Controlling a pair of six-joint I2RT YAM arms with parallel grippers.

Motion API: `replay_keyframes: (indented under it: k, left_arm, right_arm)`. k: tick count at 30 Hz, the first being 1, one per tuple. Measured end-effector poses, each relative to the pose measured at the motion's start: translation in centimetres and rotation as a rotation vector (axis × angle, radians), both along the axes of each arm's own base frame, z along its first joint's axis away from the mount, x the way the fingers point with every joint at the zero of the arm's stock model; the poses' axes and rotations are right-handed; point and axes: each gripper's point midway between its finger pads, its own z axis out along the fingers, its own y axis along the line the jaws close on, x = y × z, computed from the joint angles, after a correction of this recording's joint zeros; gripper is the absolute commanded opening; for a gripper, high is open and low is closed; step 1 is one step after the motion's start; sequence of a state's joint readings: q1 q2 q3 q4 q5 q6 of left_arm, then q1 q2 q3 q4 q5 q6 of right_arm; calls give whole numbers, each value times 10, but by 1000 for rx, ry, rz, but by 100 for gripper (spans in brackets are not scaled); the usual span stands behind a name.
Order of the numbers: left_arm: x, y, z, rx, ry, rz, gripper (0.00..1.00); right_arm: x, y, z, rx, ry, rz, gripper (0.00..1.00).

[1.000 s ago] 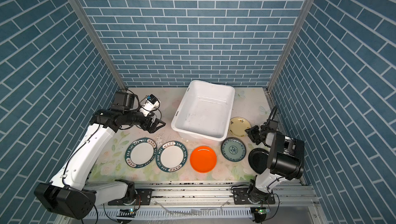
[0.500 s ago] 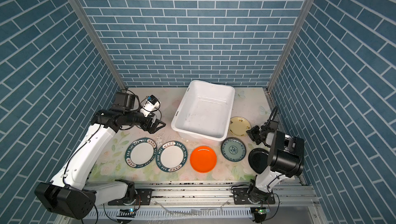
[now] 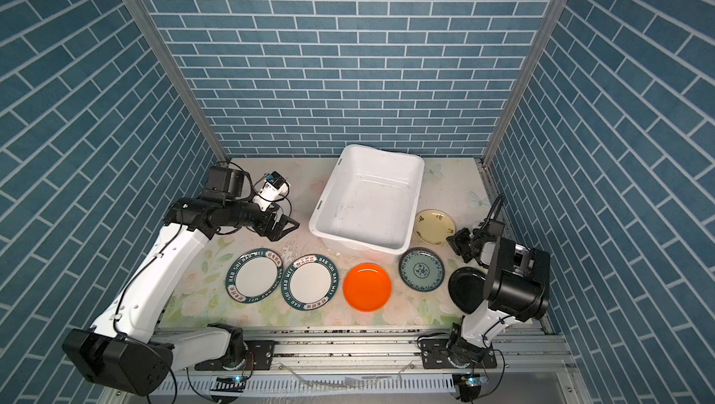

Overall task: Place the plates into the plastic bin on the countertop
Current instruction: 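Close the right gripper on the cream plate's rim and tilt it up, then lift the cream plate with the right gripper and carry it over the bin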

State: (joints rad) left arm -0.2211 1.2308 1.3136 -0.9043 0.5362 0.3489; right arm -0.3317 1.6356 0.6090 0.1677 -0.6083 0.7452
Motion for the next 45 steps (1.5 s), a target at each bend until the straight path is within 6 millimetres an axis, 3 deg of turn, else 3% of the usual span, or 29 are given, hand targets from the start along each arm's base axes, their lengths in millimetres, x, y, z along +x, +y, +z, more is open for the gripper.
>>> replay_keyframes:
  k: [5, 14, 28, 34, 40, 45]
  left_arm:
    - [0, 0, 1, 0, -1, -1, 99]
    - [0, 0, 3, 0, -7, -2, 99]
    - [-2, 0, 15, -3, -31, -5, 100]
    - [1, 0, 30, -6, -74, -12, 100]
    - [9, -4, 56, -18, -88, -20, 100]
    - [21, -7, 85, -25, -121, -21, 99]
  right_arm:
    - [-4, -9, 19, -36, -28, -49, 0]
    - [-9, -24, 90, -152, -186, -115, 0]
    - [-30, -18, 150, -192, -261, -118, 0]
    - [-38, -15, 185, -218, -313, -109, 0]
    - [-33, -8, 218, -219, -366, -80, 0]
    - [-15, 22, 236, -208, -388, 21, 0]
